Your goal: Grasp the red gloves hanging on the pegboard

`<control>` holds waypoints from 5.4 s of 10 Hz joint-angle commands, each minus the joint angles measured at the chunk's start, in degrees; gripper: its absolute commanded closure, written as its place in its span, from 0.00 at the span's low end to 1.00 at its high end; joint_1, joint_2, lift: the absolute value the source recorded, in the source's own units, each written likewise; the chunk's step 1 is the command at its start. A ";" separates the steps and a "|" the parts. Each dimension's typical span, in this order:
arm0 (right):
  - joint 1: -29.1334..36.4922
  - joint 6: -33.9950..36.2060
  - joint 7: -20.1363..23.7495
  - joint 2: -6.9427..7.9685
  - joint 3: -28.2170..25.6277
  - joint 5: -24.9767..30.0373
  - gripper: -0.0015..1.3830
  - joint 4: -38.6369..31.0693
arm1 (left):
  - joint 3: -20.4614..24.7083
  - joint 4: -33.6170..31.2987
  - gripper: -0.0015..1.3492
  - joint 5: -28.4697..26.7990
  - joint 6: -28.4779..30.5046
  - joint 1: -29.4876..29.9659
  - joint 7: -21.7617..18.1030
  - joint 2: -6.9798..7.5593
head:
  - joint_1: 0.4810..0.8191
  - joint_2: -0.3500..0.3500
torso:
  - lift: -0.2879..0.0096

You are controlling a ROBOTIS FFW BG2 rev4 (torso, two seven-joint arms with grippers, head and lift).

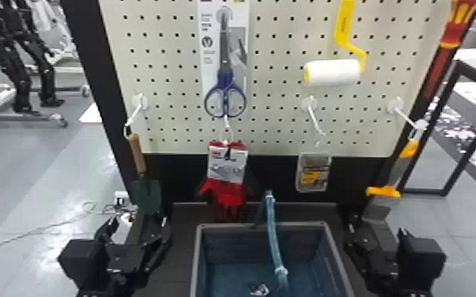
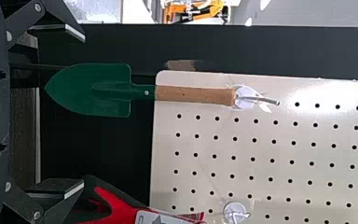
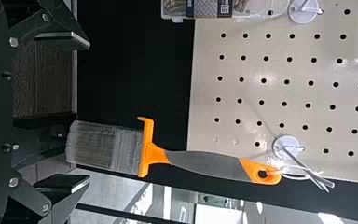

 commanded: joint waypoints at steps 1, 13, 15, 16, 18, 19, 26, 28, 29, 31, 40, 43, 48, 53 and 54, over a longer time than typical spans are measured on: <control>-0.10 -0.82 0.04 -0.26 -0.38 -0.27 0.20 0.33 | 0.00 0.02 0.15 0.02 -0.20 -0.03 0.01 0.06 | 0.20 0.50 | 0.63; -0.19 -2.49 0.31 -0.17 -0.29 -0.45 0.20 1.03 | 4.13 6.53 0.15 5.82 2.87 -9.26 -20.12 -0.47 | 0.20 0.50 | 0.63; -0.28 -2.57 0.48 -0.08 -0.20 -0.36 0.20 1.21 | 5.01 8.64 0.15 6.43 4.46 -12.07 -25.83 -0.47 | 0.20 0.50 | 0.63; -0.54 -2.66 0.92 0.00 -0.20 -0.36 0.20 1.38 | 5.36 9.87 0.15 7.40 4.90 -13.56 -28.38 -0.47 | 0.20 0.50 | 0.63; -0.72 -3.19 1.27 0.18 -0.20 -0.36 0.20 1.74 | 5.54 11.01 0.15 8.54 5.95 -15.06 -30.14 -0.47 | 0.20 0.50 | 0.63; -0.72 -3.37 1.36 0.36 -0.20 -0.36 0.20 1.82 | 5.54 11.54 0.15 8.89 6.65 -15.50 -30.76 -0.56 | 0.20 0.50 | 0.63; -1.33 -4.07 2.15 0.88 -0.11 0.08 0.20 2.44 | 3.61 18.57 0.15 9.60 9.55 -22.79 -39.55 -0.73 | 0.20 0.50 | 0.63; -1.51 -4.42 2.33 0.97 -0.11 0.17 0.20 2.70 | 2.73 21.12 0.15 9.86 10.35 -25.25 -42.18 -0.12 | 0.20 0.50 | 0.63; -1.68 -4.60 2.42 1.06 -0.11 0.26 0.20 2.79 | 2.20 22.79 0.15 9.86 10.70 -26.83 -44.03 0.15 | 0.20 0.50 | 0.63; -1.95 -4.77 2.77 1.15 -0.03 0.26 0.20 3.14 | 0.35 24.98 0.15 10.04 11.66 -29.38 -46.31 1.20 | 0.20 0.50 | 0.63; -3.00 -5.39 3.12 1.23 0.68 0.26 0.20 4.11 | -7.20 32.63 0.15 8.72 19.40 -41.07 -62.13 7.27 | 0.20 0.50 | 0.63; -3.70 -5.65 3.47 1.23 1.12 0.26 0.20 4.55 | -12.13 36.59 0.15 10.92 17.02 -45.29 -62.40 9.20 | 0.20 0.50 | 0.63; -4.50 -6.35 4.52 1.29 1.56 0.34 0.20 5.51 | -16.43 39.22 0.69 12.41 15.79 -47.84 -62.13 8.67 | 0.20 0.50 | 0.63; -4.50 -6.62 4.70 1.29 1.56 0.34 0.20 5.69 | -16.52 39.75 0.90 13.64 18.17 -47.40 -61.08 8.41 | 0.20 0.50 | 0.63; -4.50 -6.71 4.70 1.29 1.56 0.34 0.20 5.69 | -16.52 39.84 0.90 13.90 18.08 -47.31 -61.08 8.41 | 0.20 0.50 | 0.63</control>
